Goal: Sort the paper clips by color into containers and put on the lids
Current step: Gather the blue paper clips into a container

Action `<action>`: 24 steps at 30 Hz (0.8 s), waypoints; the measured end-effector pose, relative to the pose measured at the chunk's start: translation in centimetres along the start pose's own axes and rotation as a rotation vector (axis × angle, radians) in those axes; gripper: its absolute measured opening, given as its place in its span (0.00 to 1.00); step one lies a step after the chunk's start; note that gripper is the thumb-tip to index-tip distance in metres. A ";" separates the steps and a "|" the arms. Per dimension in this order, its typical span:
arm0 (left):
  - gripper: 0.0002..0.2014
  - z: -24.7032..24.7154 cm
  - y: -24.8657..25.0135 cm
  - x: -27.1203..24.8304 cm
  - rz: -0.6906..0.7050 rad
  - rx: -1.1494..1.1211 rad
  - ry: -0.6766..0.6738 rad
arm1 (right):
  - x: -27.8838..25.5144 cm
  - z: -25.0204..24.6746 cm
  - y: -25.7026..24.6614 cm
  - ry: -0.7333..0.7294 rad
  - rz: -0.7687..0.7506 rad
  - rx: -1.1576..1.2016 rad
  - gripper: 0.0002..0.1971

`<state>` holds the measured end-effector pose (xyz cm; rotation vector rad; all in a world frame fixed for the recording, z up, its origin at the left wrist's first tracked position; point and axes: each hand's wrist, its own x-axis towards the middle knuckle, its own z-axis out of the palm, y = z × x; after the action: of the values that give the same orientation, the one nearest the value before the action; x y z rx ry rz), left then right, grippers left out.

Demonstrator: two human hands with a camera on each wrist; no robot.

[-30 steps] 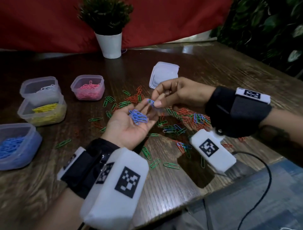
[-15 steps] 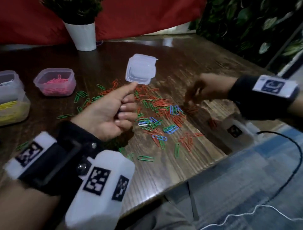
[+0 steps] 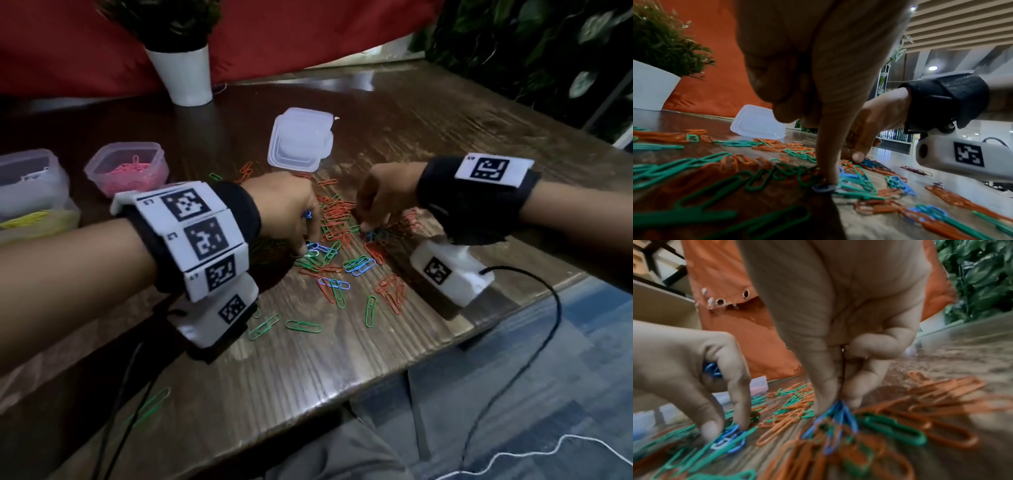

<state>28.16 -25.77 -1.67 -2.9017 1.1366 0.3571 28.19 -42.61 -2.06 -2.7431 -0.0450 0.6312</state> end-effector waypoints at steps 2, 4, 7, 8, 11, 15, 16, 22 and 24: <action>0.09 0.3 -0.4 -0.1 0.010 -0.009 0.013 | -0.6 -0.1 -0.3 0.064 -0.024 -0.024 0.06; 0.07 0.5 -0.5 -0.2 0.016 -0.027 0.023 | -1.3 0.3 -1.3 0.182 -0.095 -0.092 0.08; 0.04 0.7 -0.8 -0.3 0.017 -0.081 0.015 | -2.0 1.7 -3.5 0.152 -0.181 -0.098 0.10; 0.04 0.7 -1.0 -0.3 0.008 -0.106 0.010 | -1.9 2.1 -4.2 0.126 -0.195 -0.125 0.11; 0.07 0.9 -1.9 -0.3 -0.030 -0.215 0.017 | -1.3 3.0 -5.1 0.128 -0.205 -0.198 0.13; 0.05 1.1 -2.8 -0.6 -0.070 -0.321 -0.011 | -1.3 3.1 -4.9 0.032 -0.170 -0.192 0.08; 0.04 1.2 -3.0 -0.7 -0.069 -0.344 -0.017 | -1.4 3.0 -4.9 0.014 -0.170 -0.180 0.03; 0.06 1.3 -2.9 -1.6 -0.100 -0.302 -0.007 | -1.3 2.2 -5.4 0.025 -0.216 -0.081 0.09; 0.05 1.4 -2.7 -1.9 -0.111 -0.262 0.010 | -1.3 2.6 -6.2 0.020 -0.229 -0.130 0.04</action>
<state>28.34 -22.46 -2.81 -3.1764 0.9933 0.5271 26.14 -36.09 -1.68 -2.8098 -0.4028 0.5540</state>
